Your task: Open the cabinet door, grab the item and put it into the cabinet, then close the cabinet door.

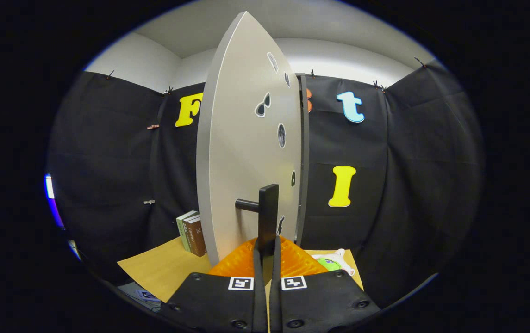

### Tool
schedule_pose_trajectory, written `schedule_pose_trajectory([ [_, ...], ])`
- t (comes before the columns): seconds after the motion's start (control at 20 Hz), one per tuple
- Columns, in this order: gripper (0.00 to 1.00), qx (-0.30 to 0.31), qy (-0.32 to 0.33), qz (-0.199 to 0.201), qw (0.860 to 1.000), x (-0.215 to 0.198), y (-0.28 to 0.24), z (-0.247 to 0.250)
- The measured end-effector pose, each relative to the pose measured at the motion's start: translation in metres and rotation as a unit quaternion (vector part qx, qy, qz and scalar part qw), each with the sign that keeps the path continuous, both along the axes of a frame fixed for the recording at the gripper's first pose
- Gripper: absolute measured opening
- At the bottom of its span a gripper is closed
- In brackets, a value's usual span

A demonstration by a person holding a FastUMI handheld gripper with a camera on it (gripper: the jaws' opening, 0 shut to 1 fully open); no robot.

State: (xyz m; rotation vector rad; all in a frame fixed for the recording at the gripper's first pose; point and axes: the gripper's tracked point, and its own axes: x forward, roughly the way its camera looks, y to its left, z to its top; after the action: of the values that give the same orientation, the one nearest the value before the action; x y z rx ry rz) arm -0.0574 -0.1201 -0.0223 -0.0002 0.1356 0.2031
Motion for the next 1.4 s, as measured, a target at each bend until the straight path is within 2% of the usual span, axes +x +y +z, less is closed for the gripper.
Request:
schedule_pose_trajectory([
  [0.5, 0.06, -0.006, -0.004, -0.062, 0.998, -0.002, -0.043, -0.002],
  [0.8, 0.06, -0.015, -0.015, -0.088, 0.996, -0.031, -0.048, 0.01],
  [1.0, 0.05, -0.005, -0.032, -0.086, 0.996, -0.065, -0.011, 0.023],
  [1.15, 0.05, -0.036, -0.042, -0.093, 0.994, -0.067, 0.021, 0.014],
  [1.25, 0.18, -0.038, -0.007, -0.083, 0.996, -0.067, 0.055, -0.013],
  [1.4, 0.31, -0.017, 0.049, -0.083, 0.995, -0.058, 0.095, -0.06],
])
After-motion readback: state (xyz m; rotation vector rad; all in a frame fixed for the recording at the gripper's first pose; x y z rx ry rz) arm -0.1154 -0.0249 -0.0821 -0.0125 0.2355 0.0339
